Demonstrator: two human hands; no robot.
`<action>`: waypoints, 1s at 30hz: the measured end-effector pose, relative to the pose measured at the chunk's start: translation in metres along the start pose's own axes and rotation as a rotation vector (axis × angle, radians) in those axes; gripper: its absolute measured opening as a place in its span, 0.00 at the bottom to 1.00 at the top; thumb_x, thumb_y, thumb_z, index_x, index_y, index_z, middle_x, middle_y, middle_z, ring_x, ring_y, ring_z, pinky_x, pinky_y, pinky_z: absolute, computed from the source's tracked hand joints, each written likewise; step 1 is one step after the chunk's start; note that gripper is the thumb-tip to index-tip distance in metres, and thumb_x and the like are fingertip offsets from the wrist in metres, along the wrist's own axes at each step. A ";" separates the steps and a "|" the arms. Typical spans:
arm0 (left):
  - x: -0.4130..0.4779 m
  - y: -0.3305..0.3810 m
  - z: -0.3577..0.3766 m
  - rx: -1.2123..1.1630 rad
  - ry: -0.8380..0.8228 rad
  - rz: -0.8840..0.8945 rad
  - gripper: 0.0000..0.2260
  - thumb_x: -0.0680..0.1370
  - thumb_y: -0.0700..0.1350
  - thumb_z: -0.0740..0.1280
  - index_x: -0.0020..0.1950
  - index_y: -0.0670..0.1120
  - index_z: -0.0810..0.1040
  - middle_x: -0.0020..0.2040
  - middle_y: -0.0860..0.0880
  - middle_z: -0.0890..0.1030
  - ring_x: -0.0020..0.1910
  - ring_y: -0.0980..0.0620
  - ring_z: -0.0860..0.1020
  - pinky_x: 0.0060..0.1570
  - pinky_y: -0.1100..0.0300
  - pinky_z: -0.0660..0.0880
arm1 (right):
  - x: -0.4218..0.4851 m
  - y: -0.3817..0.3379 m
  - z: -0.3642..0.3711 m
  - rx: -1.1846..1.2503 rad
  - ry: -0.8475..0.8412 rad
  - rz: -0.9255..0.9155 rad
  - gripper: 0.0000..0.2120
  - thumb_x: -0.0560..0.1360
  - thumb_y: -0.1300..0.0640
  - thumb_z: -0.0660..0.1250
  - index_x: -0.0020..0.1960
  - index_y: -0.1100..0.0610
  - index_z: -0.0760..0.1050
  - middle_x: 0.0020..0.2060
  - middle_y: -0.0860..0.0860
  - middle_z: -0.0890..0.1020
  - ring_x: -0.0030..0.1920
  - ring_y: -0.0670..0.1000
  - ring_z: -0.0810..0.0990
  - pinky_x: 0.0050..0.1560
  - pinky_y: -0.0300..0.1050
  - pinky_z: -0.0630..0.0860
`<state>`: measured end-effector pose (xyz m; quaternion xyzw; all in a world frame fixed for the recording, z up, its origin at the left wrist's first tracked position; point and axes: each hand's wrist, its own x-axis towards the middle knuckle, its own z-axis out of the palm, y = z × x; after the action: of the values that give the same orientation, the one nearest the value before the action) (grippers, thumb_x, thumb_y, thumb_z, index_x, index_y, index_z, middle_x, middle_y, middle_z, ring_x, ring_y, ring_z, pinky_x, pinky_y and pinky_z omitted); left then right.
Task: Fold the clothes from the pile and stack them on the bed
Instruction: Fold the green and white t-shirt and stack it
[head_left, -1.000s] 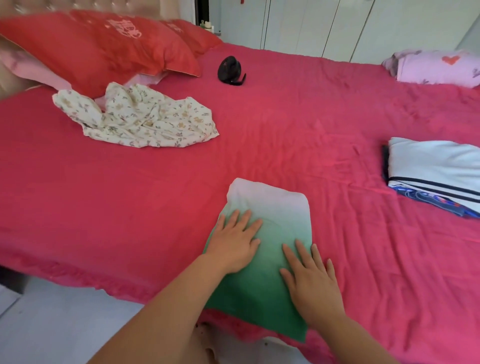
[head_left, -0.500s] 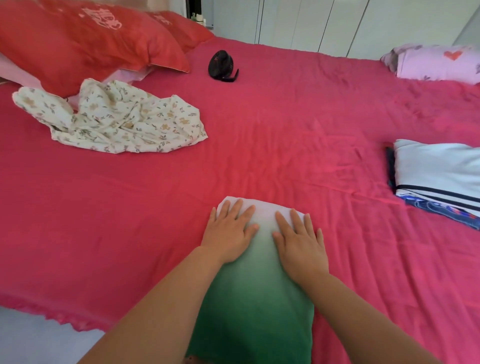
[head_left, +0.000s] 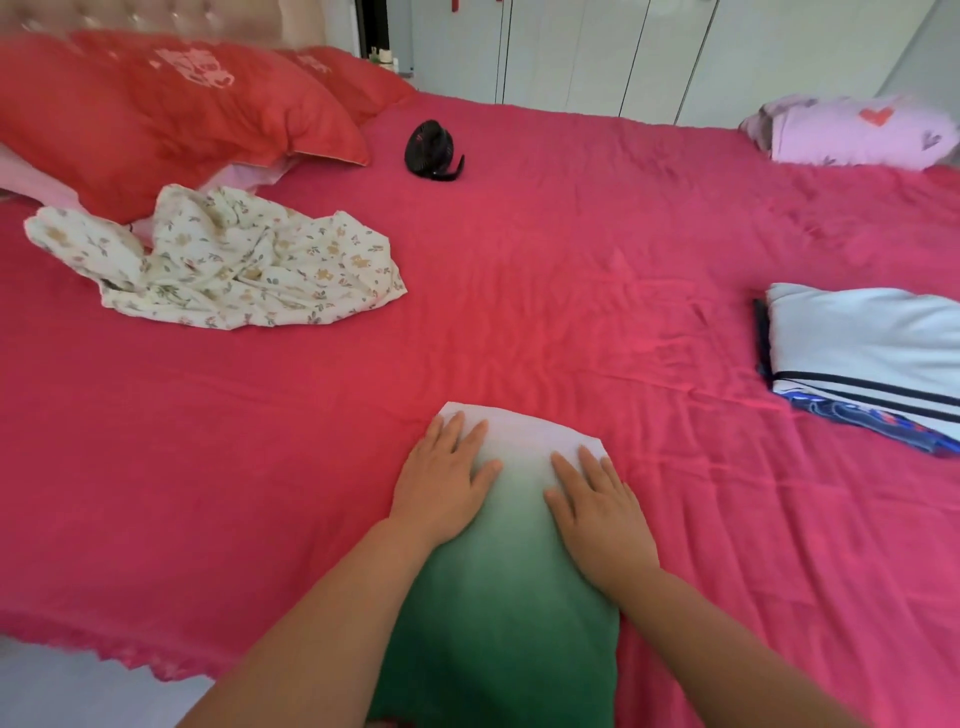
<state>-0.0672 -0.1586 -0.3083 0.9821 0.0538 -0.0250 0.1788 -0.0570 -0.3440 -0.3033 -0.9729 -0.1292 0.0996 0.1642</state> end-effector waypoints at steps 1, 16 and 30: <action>-0.009 -0.001 -0.004 -0.036 0.042 -0.051 0.27 0.80 0.57 0.53 0.77 0.53 0.51 0.78 0.49 0.50 0.76 0.48 0.48 0.73 0.54 0.50 | -0.010 0.002 -0.001 0.039 0.029 0.015 0.25 0.80 0.45 0.50 0.75 0.47 0.51 0.76 0.51 0.50 0.76 0.52 0.47 0.73 0.48 0.49; -0.058 0.001 -0.025 -0.192 0.006 -0.212 0.24 0.78 0.45 0.61 0.74 0.45 0.60 0.57 0.42 0.77 0.57 0.42 0.74 0.53 0.54 0.71 | -0.070 -0.032 -0.014 0.212 0.076 0.256 0.28 0.76 0.58 0.57 0.74 0.54 0.53 0.58 0.57 0.69 0.51 0.60 0.77 0.47 0.47 0.72; -0.059 0.051 -0.043 -0.045 -0.072 -0.039 0.24 0.81 0.44 0.54 0.76 0.42 0.52 0.73 0.41 0.59 0.69 0.43 0.65 0.65 0.54 0.66 | -0.078 0.002 -0.056 -0.005 0.109 0.098 0.32 0.71 0.65 0.54 0.74 0.53 0.53 0.71 0.52 0.57 0.55 0.56 0.77 0.44 0.47 0.73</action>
<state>-0.1189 -0.1963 -0.2467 0.9751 0.0673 -0.0624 0.2019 -0.1177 -0.3844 -0.2401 -0.9824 -0.0725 0.0541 0.1635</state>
